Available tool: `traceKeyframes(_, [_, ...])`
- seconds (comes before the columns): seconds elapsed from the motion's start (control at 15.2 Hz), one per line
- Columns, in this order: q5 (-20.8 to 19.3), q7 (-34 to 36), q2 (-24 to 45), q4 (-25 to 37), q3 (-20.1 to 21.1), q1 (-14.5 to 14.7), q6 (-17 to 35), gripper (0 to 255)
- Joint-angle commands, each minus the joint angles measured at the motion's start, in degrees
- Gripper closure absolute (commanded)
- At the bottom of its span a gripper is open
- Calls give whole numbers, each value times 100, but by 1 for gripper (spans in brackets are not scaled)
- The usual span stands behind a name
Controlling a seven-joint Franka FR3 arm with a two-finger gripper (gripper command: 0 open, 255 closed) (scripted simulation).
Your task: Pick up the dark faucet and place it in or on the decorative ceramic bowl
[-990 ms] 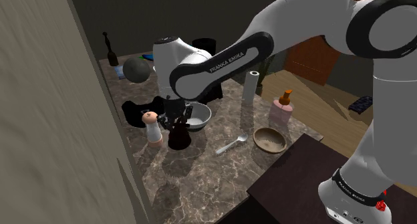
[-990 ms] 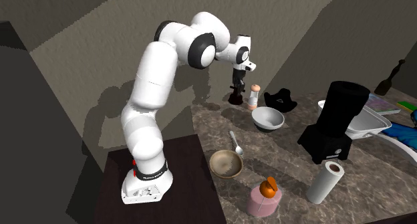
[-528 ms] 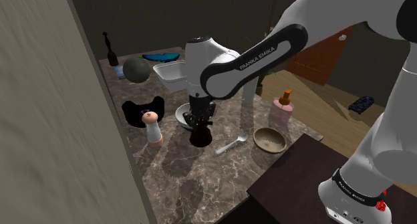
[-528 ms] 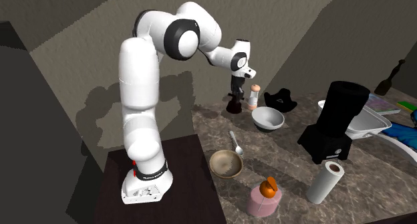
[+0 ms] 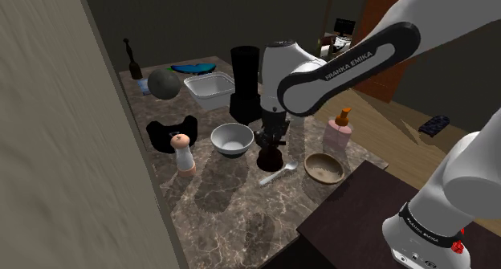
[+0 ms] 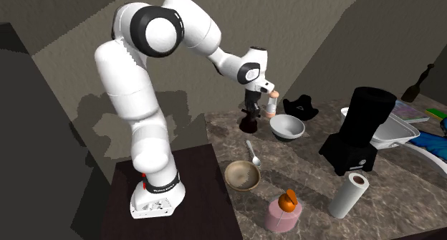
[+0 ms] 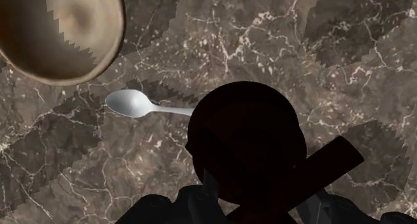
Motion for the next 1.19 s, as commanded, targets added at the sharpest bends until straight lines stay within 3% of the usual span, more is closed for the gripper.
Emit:
traceKeyframes(0.0, [162, -338, -378, -362, -128, -83, 4, 255])
traceKeyframes(0.53, [420, -1521, -1747, -1663, -829, -332, -66, 255])
traceKeyframes(1.12, [49, -2715, -3019, -2636, -1757, -877, -390, 255])
